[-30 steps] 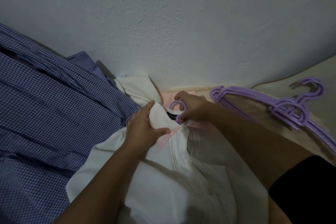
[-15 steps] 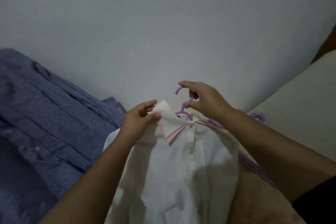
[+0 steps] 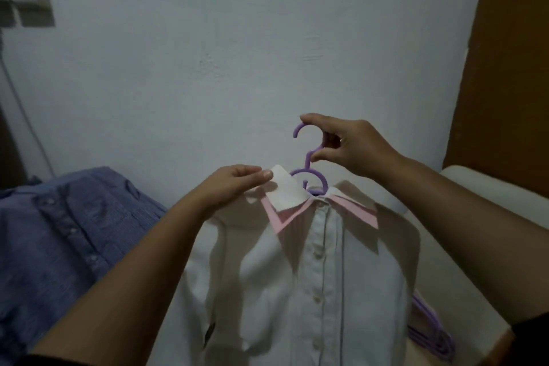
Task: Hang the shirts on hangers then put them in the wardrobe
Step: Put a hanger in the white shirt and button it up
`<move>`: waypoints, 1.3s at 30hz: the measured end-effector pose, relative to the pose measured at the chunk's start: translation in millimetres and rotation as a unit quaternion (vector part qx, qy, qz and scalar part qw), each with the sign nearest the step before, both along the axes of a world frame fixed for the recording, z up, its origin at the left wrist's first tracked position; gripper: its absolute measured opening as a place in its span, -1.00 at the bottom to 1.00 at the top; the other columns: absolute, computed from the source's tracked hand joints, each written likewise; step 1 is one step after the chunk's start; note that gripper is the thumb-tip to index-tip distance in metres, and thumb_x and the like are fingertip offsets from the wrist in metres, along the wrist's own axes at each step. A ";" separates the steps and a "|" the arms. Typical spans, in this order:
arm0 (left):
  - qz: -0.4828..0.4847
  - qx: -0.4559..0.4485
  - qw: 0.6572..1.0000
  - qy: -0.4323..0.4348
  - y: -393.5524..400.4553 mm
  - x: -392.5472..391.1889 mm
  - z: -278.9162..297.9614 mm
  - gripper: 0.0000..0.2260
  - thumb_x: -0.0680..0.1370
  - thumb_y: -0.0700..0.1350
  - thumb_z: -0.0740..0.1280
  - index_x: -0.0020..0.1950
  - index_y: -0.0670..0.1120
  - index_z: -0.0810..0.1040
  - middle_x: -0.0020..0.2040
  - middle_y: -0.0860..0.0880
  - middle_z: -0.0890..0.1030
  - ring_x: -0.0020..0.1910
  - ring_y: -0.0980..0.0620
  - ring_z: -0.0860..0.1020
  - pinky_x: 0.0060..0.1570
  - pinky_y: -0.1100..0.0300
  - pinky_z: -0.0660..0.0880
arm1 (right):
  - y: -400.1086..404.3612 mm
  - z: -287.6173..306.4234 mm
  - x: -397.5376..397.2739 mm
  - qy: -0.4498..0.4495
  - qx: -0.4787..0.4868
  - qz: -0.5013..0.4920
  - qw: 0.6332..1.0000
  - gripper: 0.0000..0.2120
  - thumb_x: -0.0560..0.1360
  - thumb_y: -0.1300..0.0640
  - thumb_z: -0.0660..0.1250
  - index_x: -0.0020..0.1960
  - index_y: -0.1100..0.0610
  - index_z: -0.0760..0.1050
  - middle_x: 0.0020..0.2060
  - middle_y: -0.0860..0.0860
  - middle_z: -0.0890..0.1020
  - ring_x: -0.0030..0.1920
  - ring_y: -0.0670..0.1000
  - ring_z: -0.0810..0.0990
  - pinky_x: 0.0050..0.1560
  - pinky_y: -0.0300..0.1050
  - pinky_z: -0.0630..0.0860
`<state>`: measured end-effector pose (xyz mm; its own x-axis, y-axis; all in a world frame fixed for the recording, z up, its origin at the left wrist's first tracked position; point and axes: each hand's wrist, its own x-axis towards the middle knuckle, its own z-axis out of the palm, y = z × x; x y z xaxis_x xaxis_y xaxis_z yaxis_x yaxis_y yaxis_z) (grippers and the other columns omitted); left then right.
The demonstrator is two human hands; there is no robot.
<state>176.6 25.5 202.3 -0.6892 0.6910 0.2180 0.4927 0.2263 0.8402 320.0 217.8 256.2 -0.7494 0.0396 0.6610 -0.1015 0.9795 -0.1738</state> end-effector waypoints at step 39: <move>0.100 0.275 0.949 0.120 -28.8 6.1 83.7 -0.77 0.41 -0.22 0.49 0.05 -0.06 0.64 -0.38 0.20 0.64 -0.35 0.32 0.54 -0.26 0.42 0.50 | 35.0 -20.9 51.0 0.137 0.173 -0.197 0.955 -0.11 0.30 -0.12 0.52 0.47 0.17 0.19 0.25 0.17 0.43 0.22 0.19 0.40 0.15 0.13 0.39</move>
<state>182.7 -3.2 285.9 -0.6794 0.2879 0.6750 0.6779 -0.1059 0.7275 371.0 252.9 235.3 -0.5178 0.0272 0.8551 0.2921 0.9450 0.1469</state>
